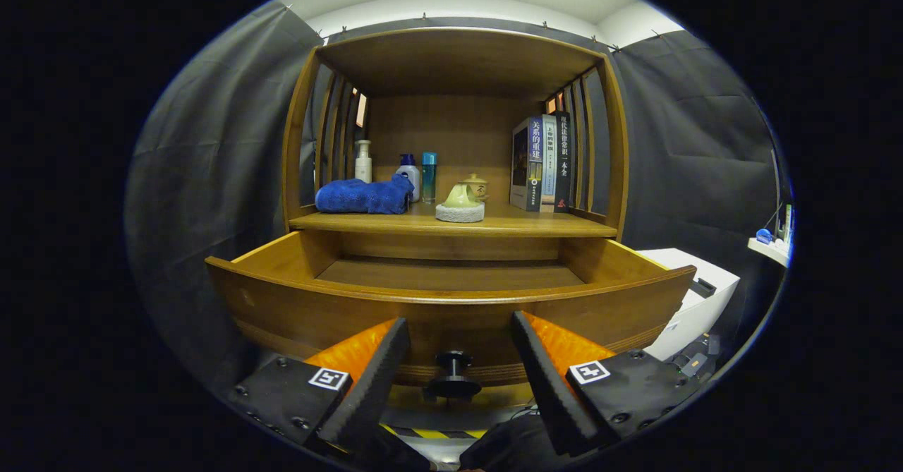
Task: Pull open the drawer, take out the items inside it, and place them on the countertop above the cabinet.
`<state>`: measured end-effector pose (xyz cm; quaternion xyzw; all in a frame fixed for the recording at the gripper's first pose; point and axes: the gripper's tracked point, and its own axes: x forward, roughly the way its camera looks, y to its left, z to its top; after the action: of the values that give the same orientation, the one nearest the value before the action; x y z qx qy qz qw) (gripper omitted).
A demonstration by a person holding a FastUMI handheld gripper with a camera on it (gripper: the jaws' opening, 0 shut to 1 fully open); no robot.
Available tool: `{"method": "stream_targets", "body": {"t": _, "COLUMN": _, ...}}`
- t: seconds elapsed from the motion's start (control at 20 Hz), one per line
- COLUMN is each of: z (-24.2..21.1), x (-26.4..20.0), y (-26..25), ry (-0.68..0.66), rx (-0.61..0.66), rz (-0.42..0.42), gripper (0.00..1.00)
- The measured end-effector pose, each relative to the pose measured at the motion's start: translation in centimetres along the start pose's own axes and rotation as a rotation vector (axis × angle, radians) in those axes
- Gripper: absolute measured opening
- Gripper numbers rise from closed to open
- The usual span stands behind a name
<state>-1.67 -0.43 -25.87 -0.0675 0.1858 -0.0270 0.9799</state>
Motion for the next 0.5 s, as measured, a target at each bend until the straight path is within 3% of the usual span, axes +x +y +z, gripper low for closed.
{"method": "stream_targets", "body": {"t": 0.5, "z": 1.7, "x": 4.2, "y": -0.2, "ry": 0.009, "rx": -0.007, "rz": 0.000, "gripper": 0.98}}
